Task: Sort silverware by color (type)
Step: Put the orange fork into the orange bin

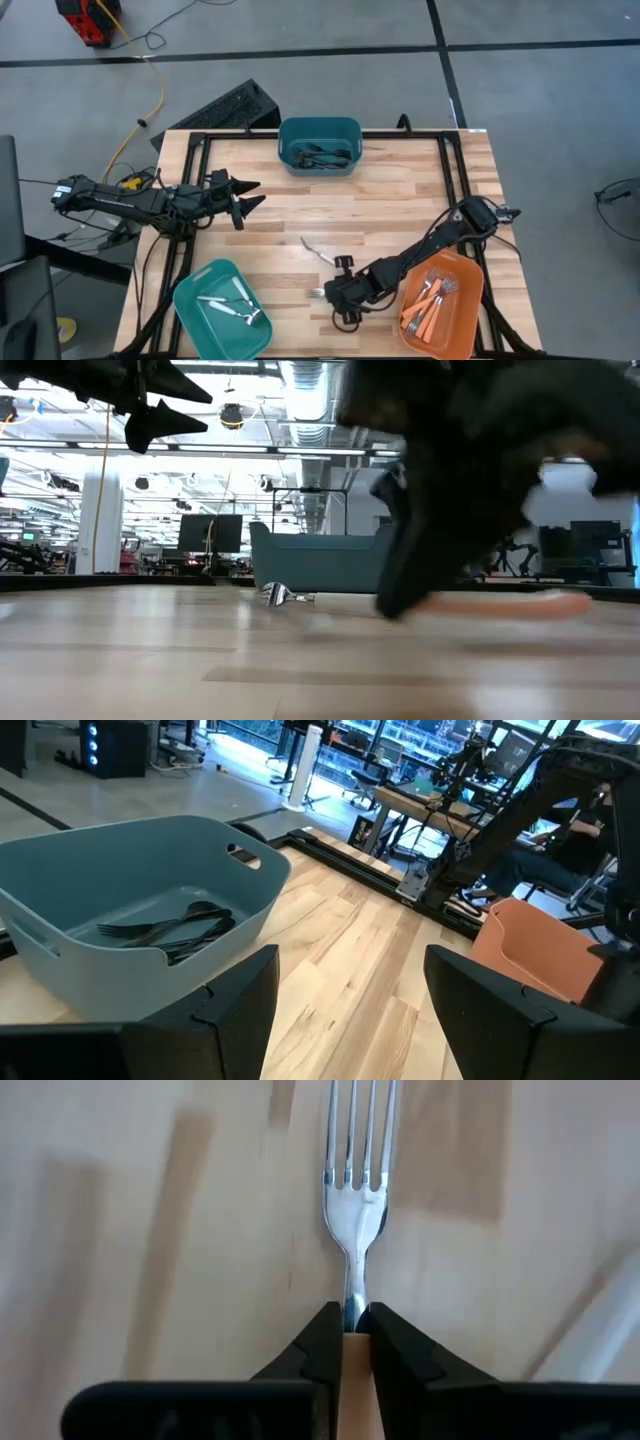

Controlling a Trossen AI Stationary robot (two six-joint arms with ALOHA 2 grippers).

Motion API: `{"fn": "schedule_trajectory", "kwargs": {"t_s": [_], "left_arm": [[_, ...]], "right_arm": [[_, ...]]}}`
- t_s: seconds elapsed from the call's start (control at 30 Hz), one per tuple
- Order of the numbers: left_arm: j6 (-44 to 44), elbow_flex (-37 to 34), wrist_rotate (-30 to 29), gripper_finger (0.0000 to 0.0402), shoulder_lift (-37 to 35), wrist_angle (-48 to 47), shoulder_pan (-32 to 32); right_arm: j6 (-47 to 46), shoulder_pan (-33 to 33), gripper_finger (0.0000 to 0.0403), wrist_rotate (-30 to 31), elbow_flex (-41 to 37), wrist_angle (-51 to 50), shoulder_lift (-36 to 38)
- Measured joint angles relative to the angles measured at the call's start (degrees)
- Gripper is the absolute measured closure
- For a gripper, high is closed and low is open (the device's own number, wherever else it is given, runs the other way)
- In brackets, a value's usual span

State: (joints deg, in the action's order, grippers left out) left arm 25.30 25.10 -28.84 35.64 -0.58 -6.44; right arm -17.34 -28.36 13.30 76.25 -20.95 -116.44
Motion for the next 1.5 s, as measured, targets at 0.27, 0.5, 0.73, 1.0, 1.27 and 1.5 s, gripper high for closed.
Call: {"fn": "schedule_trajectory", "kwargs": {"t_s": [0.27,0.5,0.73,1.0,1.27,1.5], "left_arm": [[0.04,0.00,-0.01,0.0167,-0.01,-0.23,0.00],[0.04,0.00,-0.02,0.0167,0.00,-0.41,-0.01],[0.04,0.00,-0.02,0.0167,-0.02,-0.65,0.00],[0.03,0.00,-0.04,0.0167,-0.01,-1.83,-0.01],[0.02,0.00,-0.04,0.0167,0.00,-2.56,0.00],[0.02,0.00,-0.07,0.0167,-0.01,-2.56,-0.01]], "right_arm": [[4.11,1.18,0.0341,1.45,0.19,-0.80,6.53],[7.76,2.65,0.0341,4.96,0.35,-5.87,14.52],[9.41,3.47,0.0341,5.05,0.39,-11.25,19.81],[15.71,-0.93,0.0341,4.63,0.37,-23.08,22.97],[9.78,-8.88,0.0341,4.70,0.37,-35.31,26.23],[-3.90,-15.18,0.0341,4.68,0.37,-43.30,28.25]]}}
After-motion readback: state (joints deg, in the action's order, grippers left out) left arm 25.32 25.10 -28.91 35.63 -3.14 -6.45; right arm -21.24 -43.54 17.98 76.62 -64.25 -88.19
